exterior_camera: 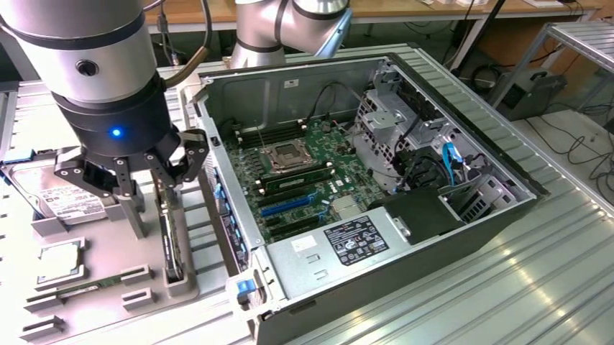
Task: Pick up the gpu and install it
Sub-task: 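Pick up the gpu and move the gpu toward the slot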
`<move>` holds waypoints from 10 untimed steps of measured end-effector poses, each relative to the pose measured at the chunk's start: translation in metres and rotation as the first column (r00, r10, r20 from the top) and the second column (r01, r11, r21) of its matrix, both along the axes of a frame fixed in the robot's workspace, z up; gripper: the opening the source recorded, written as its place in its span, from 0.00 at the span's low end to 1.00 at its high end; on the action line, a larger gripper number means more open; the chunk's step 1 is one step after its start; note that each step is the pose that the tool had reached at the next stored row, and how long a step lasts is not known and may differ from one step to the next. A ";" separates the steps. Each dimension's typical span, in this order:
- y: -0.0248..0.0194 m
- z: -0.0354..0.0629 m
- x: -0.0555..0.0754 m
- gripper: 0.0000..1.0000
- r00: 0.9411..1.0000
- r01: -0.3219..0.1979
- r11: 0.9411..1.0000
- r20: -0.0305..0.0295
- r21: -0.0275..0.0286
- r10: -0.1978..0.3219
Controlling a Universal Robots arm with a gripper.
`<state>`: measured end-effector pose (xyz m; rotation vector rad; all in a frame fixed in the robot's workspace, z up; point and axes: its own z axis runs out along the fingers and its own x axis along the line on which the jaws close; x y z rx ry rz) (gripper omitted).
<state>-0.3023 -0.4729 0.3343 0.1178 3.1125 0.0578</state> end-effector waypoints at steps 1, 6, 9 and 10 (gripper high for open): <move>0.0000 -0.0003 0.000 0.42 1.000 0.000 1.000 0.000 0.000 0.000; 0.0000 -0.0016 -0.001 0.42 1.000 0.000 1.000 0.000 0.000 0.000; 0.0000 -0.0028 -0.001 0.42 1.000 0.000 1.000 0.000 0.000 0.000; 0.0000 -0.0033 -0.001 0.42 1.000 0.000 1.000 0.000 0.000 0.000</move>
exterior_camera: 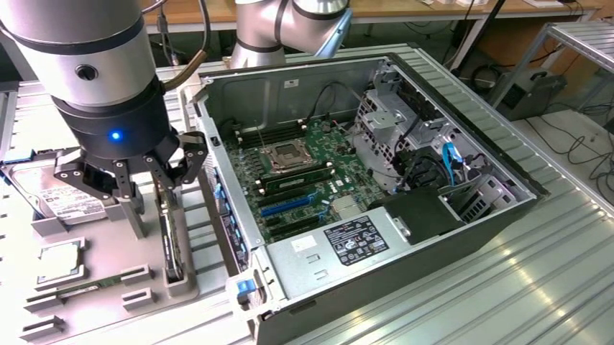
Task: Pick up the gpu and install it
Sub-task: 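Pick up the gpu and move the gpu toward the slot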
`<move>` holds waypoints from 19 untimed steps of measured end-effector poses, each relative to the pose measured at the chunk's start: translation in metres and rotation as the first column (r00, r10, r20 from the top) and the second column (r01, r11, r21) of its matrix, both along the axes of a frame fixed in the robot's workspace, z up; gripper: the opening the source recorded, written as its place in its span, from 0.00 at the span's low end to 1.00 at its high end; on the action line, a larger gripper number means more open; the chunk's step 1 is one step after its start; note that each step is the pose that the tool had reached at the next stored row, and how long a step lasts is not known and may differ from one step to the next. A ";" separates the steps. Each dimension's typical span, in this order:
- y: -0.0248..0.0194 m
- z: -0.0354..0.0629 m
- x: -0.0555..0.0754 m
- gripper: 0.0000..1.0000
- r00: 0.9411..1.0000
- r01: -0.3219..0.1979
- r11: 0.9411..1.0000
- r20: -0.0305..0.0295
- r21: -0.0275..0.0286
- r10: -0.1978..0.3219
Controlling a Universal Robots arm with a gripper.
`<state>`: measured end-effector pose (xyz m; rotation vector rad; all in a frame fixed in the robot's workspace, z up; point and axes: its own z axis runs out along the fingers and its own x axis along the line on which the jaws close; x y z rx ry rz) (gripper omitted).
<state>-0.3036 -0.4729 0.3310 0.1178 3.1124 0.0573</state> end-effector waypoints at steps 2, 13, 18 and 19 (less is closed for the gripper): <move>0.0000 -0.0010 0.000 0.42 1.000 0.000 1.000 0.000 -0.001 0.000; 0.0000 -0.0058 0.000 0.42 1.000 0.000 1.000 0.000 -0.002 0.000; 0.0000 -0.0079 0.000 0.42 1.000 0.000 1.000 0.000 -0.003 0.000; 0.0000 -0.0083 0.000 0.42 1.000 0.000 1.000 0.000 -0.003 0.000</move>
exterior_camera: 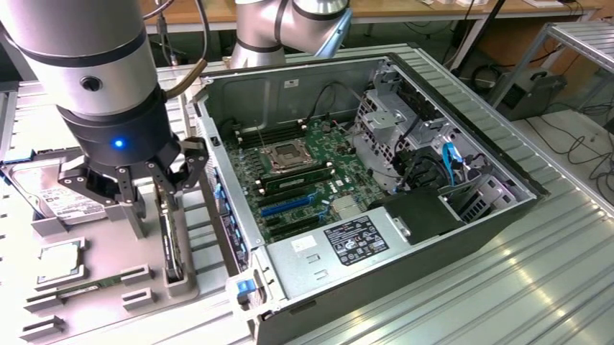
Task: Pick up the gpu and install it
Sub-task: 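Pick up the gpu and move the gpu toward the slot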
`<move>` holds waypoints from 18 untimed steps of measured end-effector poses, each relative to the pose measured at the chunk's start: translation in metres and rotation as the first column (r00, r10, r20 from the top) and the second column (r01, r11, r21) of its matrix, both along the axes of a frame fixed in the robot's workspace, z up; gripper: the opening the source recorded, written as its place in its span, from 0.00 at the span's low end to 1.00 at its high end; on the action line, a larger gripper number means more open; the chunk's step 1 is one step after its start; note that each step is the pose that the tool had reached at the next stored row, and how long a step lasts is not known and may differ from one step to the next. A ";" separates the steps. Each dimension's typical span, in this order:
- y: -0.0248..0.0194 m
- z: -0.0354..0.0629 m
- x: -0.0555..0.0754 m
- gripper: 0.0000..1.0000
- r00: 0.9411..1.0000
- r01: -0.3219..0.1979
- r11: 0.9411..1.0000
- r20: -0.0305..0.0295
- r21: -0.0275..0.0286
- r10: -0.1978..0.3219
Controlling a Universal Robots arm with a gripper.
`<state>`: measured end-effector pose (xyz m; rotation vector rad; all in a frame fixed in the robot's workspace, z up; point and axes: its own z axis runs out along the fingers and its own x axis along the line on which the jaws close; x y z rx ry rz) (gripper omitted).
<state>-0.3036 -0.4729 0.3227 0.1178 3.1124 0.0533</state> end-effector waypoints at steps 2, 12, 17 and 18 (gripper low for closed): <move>0.0000 -0.0009 0.000 0.42 1.000 0.000 1.000 0.000 0.000 0.000; 0.0000 -0.0051 0.000 0.42 1.000 0.000 1.000 0.000 0.000 0.000; 0.0000 -0.0074 0.000 0.42 1.000 0.000 1.000 0.000 -0.001 0.000; 0.0000 -0.0078 0.000 0.42 1.000 0.000 1.000 0.000 -0.001 0.000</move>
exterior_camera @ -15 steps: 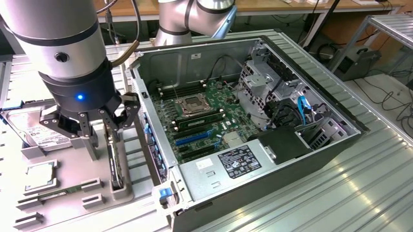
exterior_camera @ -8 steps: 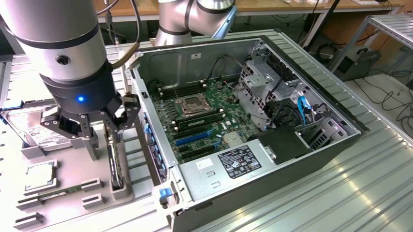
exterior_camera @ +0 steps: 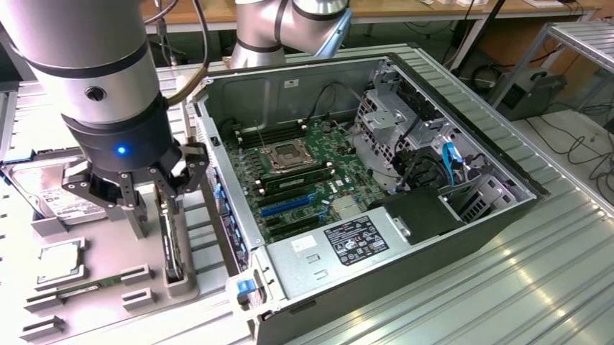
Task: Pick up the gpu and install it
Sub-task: 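Pick up the gpu and move the gpu toward the slot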
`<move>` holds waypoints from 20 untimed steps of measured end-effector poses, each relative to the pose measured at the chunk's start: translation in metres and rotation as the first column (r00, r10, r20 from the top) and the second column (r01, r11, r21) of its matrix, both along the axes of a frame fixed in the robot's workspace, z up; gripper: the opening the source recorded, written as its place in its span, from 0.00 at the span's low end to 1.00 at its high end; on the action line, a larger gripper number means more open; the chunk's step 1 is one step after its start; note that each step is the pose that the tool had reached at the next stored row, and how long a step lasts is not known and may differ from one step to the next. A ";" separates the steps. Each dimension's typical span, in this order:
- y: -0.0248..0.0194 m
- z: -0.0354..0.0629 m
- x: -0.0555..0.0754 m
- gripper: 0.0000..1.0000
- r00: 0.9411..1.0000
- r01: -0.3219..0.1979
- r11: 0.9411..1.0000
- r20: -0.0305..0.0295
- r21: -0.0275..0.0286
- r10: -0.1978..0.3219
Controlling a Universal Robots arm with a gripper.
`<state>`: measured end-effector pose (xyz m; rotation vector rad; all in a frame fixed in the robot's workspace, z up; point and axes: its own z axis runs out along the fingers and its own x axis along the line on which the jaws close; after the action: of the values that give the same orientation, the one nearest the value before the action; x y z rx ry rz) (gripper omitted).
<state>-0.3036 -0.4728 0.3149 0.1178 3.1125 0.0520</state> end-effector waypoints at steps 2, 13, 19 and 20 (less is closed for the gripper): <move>0.0000 -0.0009 0.000 0.42 1.000 0.000 1.000 0.000 0.000 0.000; 0.0002 -0.0069 0.000 0.42 1.000 0.000 1.000 0.000 0.000 0.000; 0.0011 -0.0104 0.000 0.42 1.000 0.000 1.000 0.000 -0.002 0.000; 0.0011 -0.0108 0.000 0.42 1.000 0.000 1.000 0.000 -0.002 0.000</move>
<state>-0.3037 -0.4718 0.3041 0.1176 3.1124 0.0490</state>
